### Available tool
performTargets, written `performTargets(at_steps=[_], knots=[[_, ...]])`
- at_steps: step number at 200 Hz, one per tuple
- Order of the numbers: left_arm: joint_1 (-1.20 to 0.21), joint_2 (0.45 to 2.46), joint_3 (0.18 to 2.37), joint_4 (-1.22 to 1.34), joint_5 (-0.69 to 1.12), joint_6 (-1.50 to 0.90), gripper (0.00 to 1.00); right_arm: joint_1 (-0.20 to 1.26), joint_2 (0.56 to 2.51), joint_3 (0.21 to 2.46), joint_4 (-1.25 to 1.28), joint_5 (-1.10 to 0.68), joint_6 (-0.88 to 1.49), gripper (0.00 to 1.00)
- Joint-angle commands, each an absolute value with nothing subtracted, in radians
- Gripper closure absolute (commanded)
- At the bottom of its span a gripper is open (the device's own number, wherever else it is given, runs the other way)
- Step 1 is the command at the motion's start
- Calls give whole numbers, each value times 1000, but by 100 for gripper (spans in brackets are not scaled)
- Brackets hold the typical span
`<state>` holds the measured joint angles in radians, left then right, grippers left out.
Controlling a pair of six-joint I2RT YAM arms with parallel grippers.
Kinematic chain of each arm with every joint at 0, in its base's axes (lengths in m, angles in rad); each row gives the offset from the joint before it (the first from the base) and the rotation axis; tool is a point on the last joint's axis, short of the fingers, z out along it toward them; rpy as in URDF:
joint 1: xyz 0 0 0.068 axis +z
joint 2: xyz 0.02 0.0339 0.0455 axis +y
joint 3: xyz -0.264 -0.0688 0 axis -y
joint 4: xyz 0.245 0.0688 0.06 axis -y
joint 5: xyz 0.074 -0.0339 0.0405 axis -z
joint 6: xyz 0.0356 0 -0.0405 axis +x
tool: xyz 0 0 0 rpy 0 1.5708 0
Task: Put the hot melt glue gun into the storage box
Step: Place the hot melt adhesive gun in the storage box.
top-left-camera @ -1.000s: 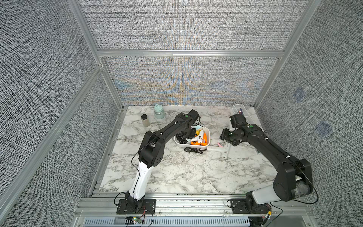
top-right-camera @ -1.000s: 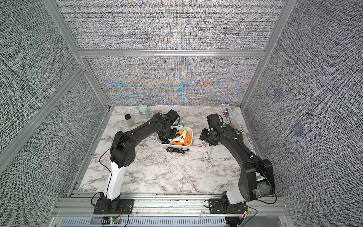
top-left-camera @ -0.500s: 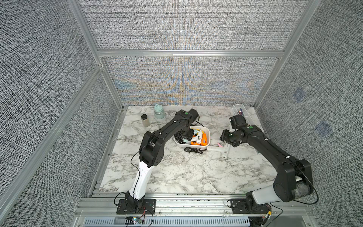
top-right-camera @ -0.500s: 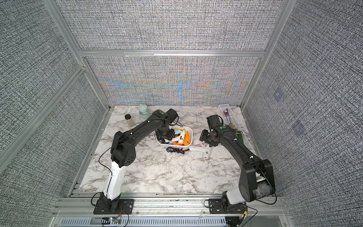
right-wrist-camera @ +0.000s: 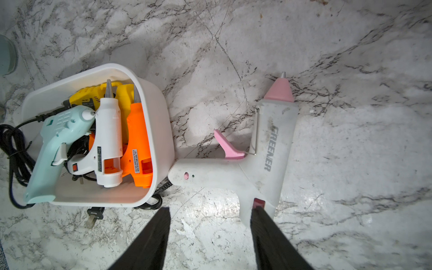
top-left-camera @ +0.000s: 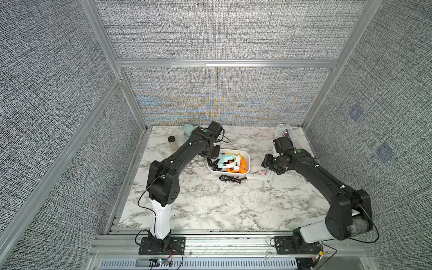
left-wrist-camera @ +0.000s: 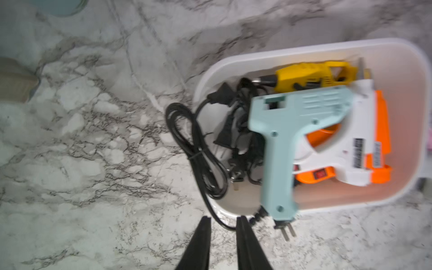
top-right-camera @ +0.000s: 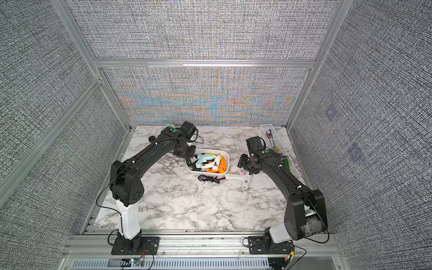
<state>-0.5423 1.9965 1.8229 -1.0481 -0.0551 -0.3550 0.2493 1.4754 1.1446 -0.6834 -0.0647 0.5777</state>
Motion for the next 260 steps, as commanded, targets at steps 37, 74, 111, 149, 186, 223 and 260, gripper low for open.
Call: performTargets(at_steps=[37,74,111,149,186,223,260], knots=[[-505,2085,1850,-940,36,-391,88,249,1469,1149,-686,-68,577,40],[-488,2118,1834,-934,-12,-395,88,250,1469,1143,-686,-69,577,40],[-489,2143,1829,-919,45,-393,88,249,1469,1149,-690,-64,577,40],[-508,2173,1809,-907,74,-395,87,249,1476,1148,-681,-75,581,40],[-539,2195,1803,-907,87,-395,87,249,1484,1158,-683,-75,578,40],[-546,2192,1748,-889,86,-404,86,249,1485,1160,-686,-72,576,40],[-558,2192,1757,-902,89,-399,86,250,1488,1158,-680,-77,580,40]])
